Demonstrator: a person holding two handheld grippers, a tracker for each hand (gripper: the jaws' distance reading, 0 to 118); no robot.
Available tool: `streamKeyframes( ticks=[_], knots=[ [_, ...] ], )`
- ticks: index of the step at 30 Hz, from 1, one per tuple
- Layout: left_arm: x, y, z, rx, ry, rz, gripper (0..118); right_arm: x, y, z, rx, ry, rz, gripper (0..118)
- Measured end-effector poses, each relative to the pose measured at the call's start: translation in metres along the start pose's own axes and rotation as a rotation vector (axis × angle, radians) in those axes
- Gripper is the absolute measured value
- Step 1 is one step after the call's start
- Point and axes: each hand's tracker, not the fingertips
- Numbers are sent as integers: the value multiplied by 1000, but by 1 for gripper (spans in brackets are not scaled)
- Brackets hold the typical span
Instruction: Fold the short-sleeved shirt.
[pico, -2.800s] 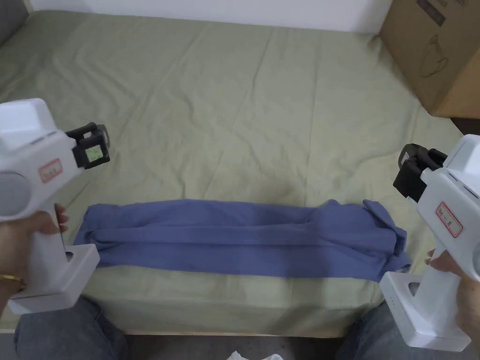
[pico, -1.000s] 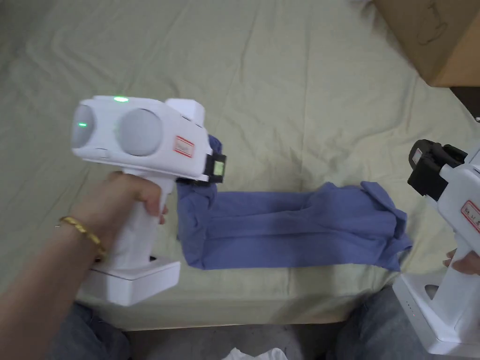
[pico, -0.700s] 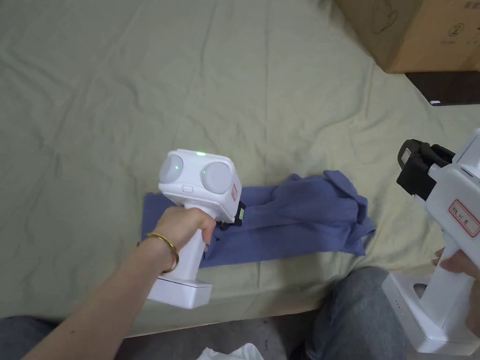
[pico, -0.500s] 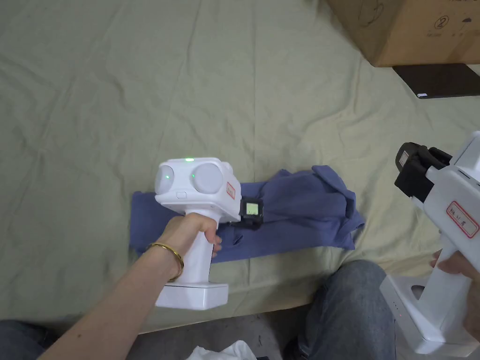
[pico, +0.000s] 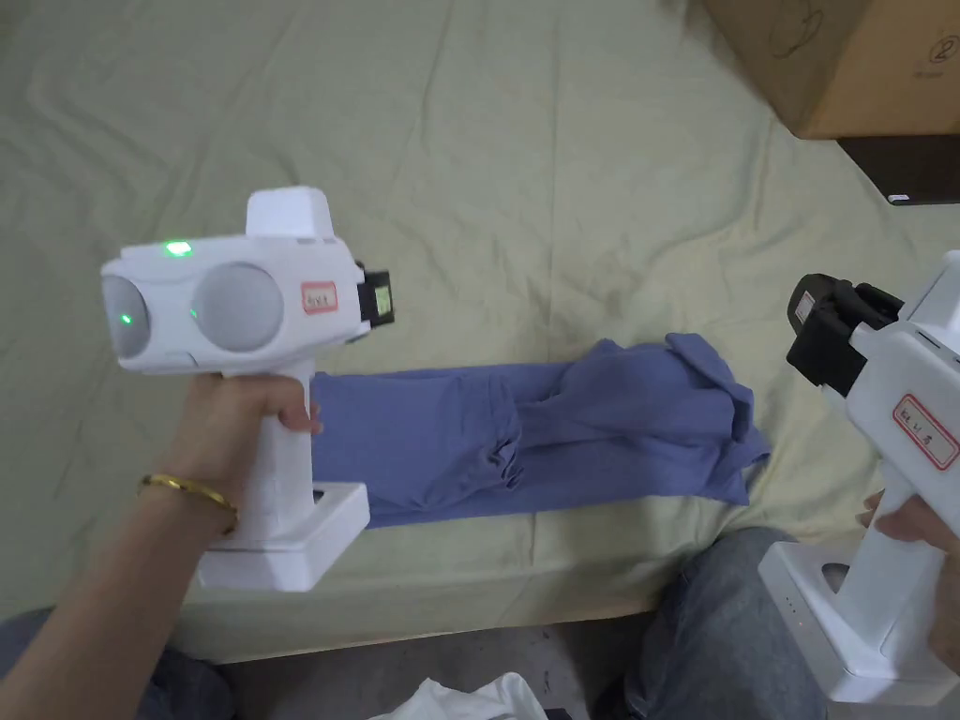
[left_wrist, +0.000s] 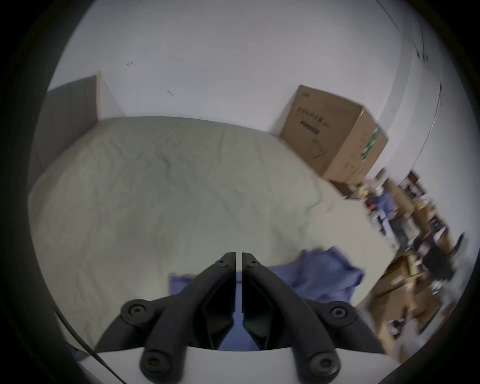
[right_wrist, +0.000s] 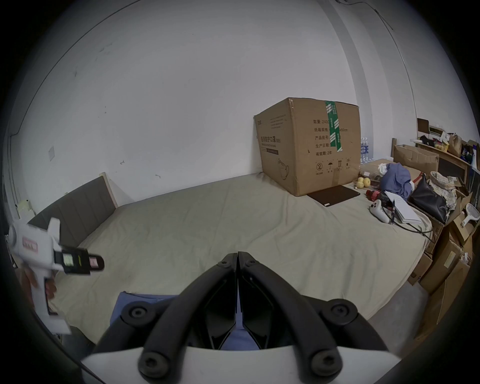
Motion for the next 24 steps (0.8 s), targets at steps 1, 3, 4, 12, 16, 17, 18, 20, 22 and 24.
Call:
streamKeyframes(
  ticks=[1, 3, 4, 12, 16, 17, 18, 20, 22, 24],
  knots=[
    [3, -12, -5, -18, 10, -14, 0, -1, 0, 0, 1, 3, 0, 0],
    [13, -35, -18, -66, -25, -4, 0, -2, 0, 0, 0, 6, 2, 0],
    [22, -48, -26, -101, -44, -7, 0, -2, -1, 0, -2, 6, 3, 0],
    [92, -119, -91, -395, -164, -3, 0, 10, -2, 8, -12, -16, -17, 0],
    [115, -118, -102, -387, -122, -91, 0, 13, -2, 12, -17, -33, -11, 0],
    [114, -114, -102, -389, -142, -84, 0, 13, -2, 12, -16, -35, -10, 0],
    [113, -108, -101, -400, -165, -68, 0, 14, -2, 12, -18, -35, -10, 0],
    [105, -93, -90, -379, -238, 1, 0, 14, -1, 12, -17, -35, -14, 0],
    [92, -69, -68, -262, -259, 41, 0, 15, 0, 11, -12, -32, -13, 0],
    [74, -43, -43, -143, -269, 57, 0, 13, 3, 9, -7, -21, -12, 0]
  ],
)
